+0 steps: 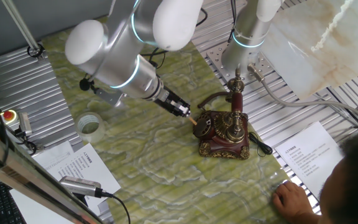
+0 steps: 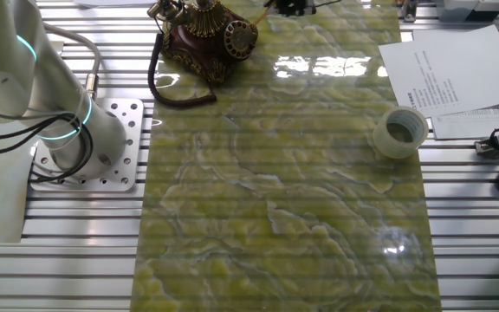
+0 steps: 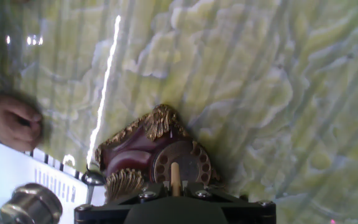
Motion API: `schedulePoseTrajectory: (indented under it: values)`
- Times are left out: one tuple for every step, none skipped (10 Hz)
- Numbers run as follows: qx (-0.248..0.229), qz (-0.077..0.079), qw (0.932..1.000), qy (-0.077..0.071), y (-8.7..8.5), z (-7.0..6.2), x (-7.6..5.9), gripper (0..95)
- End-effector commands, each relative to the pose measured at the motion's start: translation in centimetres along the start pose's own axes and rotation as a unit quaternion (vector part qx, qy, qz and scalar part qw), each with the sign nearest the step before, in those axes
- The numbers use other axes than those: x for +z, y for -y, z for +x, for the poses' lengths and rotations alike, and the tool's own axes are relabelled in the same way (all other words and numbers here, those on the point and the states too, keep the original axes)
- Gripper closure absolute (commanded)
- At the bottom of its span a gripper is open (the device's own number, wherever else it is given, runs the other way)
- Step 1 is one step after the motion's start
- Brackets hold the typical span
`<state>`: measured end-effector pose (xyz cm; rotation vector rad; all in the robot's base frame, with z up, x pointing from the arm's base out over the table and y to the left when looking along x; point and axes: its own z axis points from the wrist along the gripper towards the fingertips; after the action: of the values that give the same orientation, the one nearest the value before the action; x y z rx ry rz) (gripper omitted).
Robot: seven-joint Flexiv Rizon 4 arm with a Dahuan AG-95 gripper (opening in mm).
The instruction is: Dial a number on an old rotary phone
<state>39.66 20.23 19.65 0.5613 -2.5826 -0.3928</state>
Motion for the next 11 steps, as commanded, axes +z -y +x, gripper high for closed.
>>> schedulePoseTrajectory:
  values:
    - [0.001, 0.0, 1.0, 0.001, -0.09, 0.49, 0.14, 95.0]
    - [0.014, 0.003, 0.9999, 0.008, -0.09, 0.61, 0.17, 95.0]
    - [0.029, 0.006, 0.9994, 0.02, -0.09, 0.61, 0.17, 95.0]
    - [0.047, 0.011, 0.9982, 0.036, -0.09, 0.61, 0.17, 95.0]
    - [0.061, 0.013, 0.9969, 0.047, -0.09, 0.61, 0.17, 95.0]
    - [0.07, 0.011, 0.9958, 0.058, -0.09, 0.61, 0.17, 95.0]
    - [0.069, 0.014, 0.9953, 0.067, -0.09, 0.61, 0.17, 95.0]
    - [0.071, 0.014, 0.9933, 0.09, -0.09, 0.61, 0.17, 95.0]
    - [0.069, 0.015, 0.9935, 0.089, -0.09, 0.61, 0.17, 95.0]
    - [0.07, 0.015, 0.994, 0.082, -0.09, 0.61, 0.17, 95.0]
    - [0.065, 0.015, 0.9954, 0.07, -0.67, 0.71, 0.26, 95.0]
